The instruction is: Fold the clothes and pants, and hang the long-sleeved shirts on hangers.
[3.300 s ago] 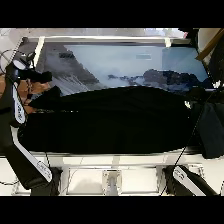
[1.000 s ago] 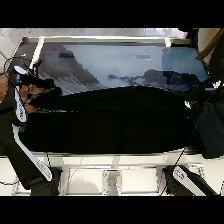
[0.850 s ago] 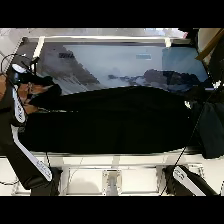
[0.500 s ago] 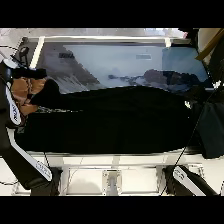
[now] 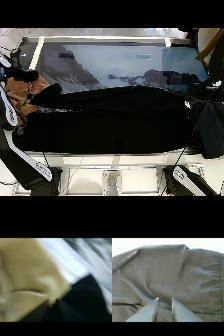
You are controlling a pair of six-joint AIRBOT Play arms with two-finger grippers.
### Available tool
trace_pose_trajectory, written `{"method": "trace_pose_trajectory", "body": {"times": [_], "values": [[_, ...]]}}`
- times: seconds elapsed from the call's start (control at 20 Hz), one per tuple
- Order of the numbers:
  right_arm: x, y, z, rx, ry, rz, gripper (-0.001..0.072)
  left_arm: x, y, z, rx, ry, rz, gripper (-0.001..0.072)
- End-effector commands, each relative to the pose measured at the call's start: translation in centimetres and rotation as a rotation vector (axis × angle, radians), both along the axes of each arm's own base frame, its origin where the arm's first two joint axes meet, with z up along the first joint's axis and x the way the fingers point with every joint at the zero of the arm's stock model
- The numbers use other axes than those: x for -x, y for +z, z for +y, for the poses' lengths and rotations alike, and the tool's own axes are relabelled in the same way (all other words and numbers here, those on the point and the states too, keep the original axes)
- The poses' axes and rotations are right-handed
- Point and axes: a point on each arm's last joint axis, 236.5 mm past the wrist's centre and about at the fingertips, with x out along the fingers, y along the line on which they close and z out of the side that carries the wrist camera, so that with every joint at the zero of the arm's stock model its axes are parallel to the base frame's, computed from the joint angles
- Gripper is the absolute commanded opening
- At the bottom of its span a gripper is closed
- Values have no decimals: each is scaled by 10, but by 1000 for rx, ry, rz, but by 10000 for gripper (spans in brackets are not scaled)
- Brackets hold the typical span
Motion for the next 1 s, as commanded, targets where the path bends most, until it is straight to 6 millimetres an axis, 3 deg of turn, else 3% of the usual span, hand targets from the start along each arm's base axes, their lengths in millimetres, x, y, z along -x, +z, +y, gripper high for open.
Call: {"method": "trace_pose_trajectory", "body": {"times": [0.0, 0.2, 0.3, 0.45, 0.7, 0.85, 0.95], "values": [[-1, 1, -1, 3, -4, -5, 203, 17, -8, -60, 134, -180, 72, 568], [-1, 1, -1, 4, -2, -6, 203, 45, -19, -94, 145, -213, 233, 568], [-1, 1, -1, 5, -1, -6, 203, 58, -30, -93, 2, -228, 328, 569], [-1, 1, -1, 13, 6, -9, 203, 52, -34, -110, -168, -230, 351, 571], [-1, 1, -1, 13, 6, -8, 203, 37, -37, -95, -508, -65, 346, 566], [-1, 0, -1, 24, 19, -12, 203, 33, -46, -77, -621, 27, 347, 455], [-1, 0, -1, 38, 34, -18, 203, 25, -59, -74, -607, 70, 323, 412]]}}
